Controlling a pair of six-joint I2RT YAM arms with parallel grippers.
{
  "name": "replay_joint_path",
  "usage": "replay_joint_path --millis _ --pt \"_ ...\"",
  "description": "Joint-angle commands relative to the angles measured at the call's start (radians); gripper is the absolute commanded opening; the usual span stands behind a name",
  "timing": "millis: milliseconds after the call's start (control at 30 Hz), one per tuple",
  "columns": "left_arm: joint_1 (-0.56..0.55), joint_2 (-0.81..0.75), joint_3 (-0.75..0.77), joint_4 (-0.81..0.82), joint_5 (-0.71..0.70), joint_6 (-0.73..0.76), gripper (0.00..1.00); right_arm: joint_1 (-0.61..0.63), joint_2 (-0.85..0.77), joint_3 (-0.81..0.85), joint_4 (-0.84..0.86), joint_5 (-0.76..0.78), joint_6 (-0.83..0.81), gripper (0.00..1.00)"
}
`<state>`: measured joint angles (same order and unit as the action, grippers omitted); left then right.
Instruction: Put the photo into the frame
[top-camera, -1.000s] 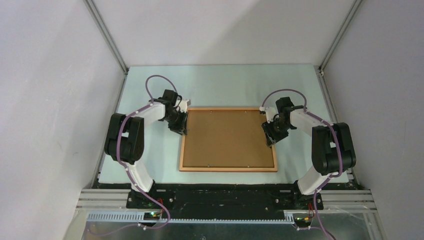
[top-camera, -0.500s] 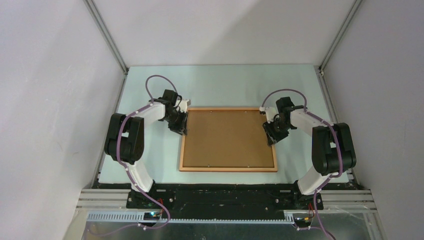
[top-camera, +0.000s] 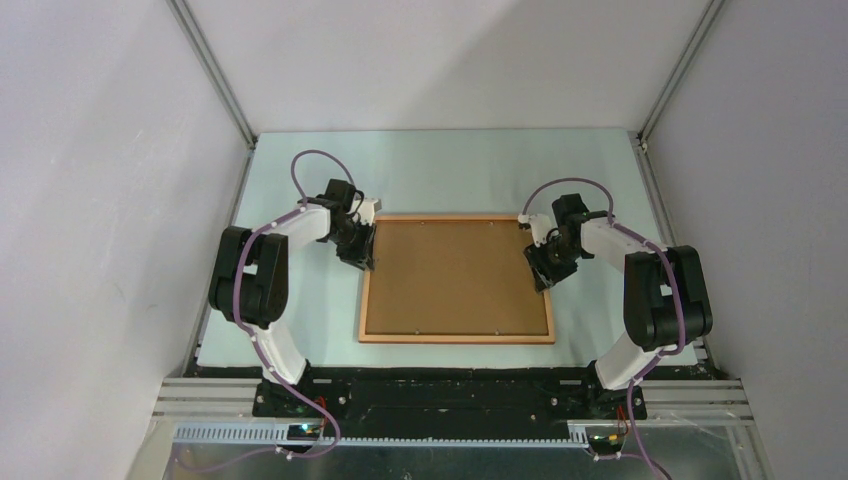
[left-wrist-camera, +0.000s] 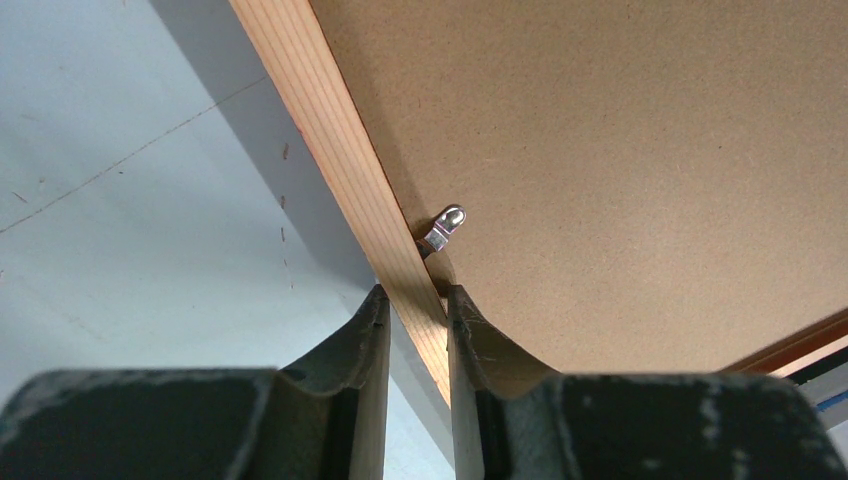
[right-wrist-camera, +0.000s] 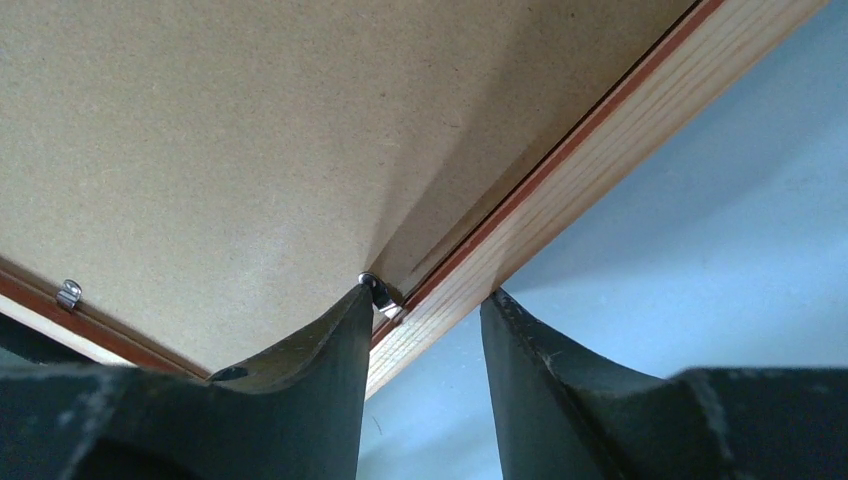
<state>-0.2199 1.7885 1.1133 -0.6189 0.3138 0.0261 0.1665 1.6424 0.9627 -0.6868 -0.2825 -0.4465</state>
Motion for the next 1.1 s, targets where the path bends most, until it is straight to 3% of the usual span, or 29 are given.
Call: replay_joint_path --millis 0,300,1067 --pt "-0.009 0.002 -0.006 0.022 0.069 0.029 0.24 0.009 0.004 -0.009 0.003 -0.014 -0.038 0.49" --pt "-0.009 0.004 -0.006 0.021 0.07 0.029 0.24 0.005 0.004 -0.011 -0.001 -0.01 -0.056 0.5" --pt "-0.009 0.01 -0.005 0.021 0.069 0.033 0.24 -0.004 -0.011 -0.01 0.015 0.004 -0.092 0.34"
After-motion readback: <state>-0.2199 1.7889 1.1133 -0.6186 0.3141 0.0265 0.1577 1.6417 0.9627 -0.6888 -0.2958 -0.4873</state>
